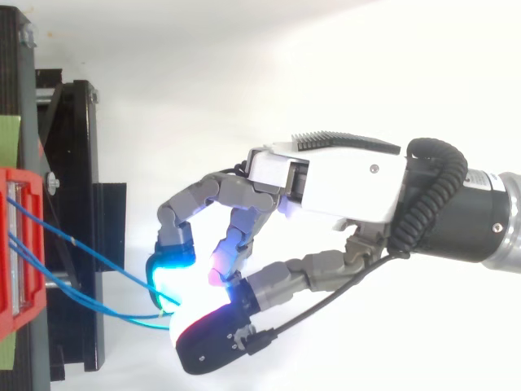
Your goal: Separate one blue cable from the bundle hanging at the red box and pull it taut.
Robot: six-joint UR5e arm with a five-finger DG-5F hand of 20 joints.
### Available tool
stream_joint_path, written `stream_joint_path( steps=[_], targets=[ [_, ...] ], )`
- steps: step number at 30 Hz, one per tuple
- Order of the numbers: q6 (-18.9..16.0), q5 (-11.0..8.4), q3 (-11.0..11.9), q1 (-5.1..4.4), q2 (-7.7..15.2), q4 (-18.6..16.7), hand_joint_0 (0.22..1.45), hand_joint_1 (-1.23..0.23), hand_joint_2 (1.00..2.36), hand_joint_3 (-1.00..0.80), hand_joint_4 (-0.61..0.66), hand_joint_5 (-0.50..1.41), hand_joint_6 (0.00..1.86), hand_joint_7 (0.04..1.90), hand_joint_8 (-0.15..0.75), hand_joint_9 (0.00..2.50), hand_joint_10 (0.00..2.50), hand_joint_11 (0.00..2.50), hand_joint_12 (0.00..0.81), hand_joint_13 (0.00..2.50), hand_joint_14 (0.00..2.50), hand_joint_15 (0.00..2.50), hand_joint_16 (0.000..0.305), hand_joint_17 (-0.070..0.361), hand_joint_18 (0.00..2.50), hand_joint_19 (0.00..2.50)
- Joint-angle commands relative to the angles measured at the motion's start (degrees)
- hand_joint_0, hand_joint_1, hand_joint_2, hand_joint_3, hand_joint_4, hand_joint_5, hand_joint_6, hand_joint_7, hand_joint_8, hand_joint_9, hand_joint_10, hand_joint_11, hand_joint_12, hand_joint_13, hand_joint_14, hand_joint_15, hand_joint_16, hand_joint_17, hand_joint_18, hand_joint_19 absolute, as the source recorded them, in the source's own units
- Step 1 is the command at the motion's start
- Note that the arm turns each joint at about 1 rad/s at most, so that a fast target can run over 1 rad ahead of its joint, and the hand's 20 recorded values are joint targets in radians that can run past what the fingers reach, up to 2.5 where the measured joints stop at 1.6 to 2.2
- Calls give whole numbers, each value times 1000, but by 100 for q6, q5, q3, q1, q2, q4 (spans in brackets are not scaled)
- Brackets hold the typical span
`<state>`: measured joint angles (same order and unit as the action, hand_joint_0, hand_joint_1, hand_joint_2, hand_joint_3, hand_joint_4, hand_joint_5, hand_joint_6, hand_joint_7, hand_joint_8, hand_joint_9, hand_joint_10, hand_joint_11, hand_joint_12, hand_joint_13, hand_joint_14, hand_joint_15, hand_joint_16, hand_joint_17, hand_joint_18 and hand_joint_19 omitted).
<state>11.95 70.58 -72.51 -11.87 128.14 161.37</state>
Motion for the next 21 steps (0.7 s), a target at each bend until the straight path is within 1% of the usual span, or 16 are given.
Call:
stream_joint_path(
  steps=[1, 9, 14, 19, 21],
  targets=[
    [0, 0, 0, 1, 1, 0, 660, -741, 1011, -372, 155, -168, 794, 1153, 361, 1205, 21, 1206, 413, 1187, 24, 740, 47, 106, 1025, 697],
    [0, 0, 0, 1, 1, 0, 682, -819, 1013, -337, 139, -176, 809, 1165, 362, 1178, 24, 1195, 411, 1172, 23, 736, 47, 105, 1010, 690],
    [0, 0, 0, 1, -8, 0, 702, -850, 1012, -349, 133, -183, 822, 1134, 353, 1158, 22, 1208, 407, 1154, 24, 728, 47, 106, 998, 682],
    [0, 0, 0, 1, 1, 0, 735, -901, 1007, -403, 130, -186, 826, 1139, 349, 1137, 23, 1187, 404, 1136, 23, 717, 47, 106, 977, 668],
    [0, 0, 0, 1, 1, 0, 755, -918, 1003, -469, 129, -188, 829, 1119, 343, 1111, 22, 1177, 396, 1119, 23, 722, 47, 106, 965, 654]
  ],
)
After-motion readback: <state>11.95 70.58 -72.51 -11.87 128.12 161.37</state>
